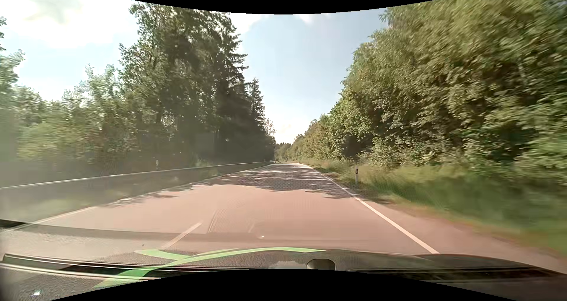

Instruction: Follow the waypoints while adhering to traffic rules and regulations

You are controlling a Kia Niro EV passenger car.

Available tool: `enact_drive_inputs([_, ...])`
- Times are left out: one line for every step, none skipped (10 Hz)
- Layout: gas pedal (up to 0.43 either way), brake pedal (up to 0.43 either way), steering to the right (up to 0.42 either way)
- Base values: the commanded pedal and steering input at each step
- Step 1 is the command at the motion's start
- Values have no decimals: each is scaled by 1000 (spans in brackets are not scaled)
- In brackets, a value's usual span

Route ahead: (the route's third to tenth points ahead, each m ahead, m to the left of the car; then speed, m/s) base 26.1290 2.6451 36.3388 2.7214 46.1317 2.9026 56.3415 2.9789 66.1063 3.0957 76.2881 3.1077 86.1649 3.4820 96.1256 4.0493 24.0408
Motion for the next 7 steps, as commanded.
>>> enact_drive_inputs([421,0,-5])
enact_drive_inputs([409,0,-5])
enact_drive_inputs([398,0,-5])
enact_drive_inputs([398,0,-5])
enact_drive_inputs([398,0,-5])
enact_drive_inputs([398,0,-5])
enact_drive_inputs([409,0,-5])
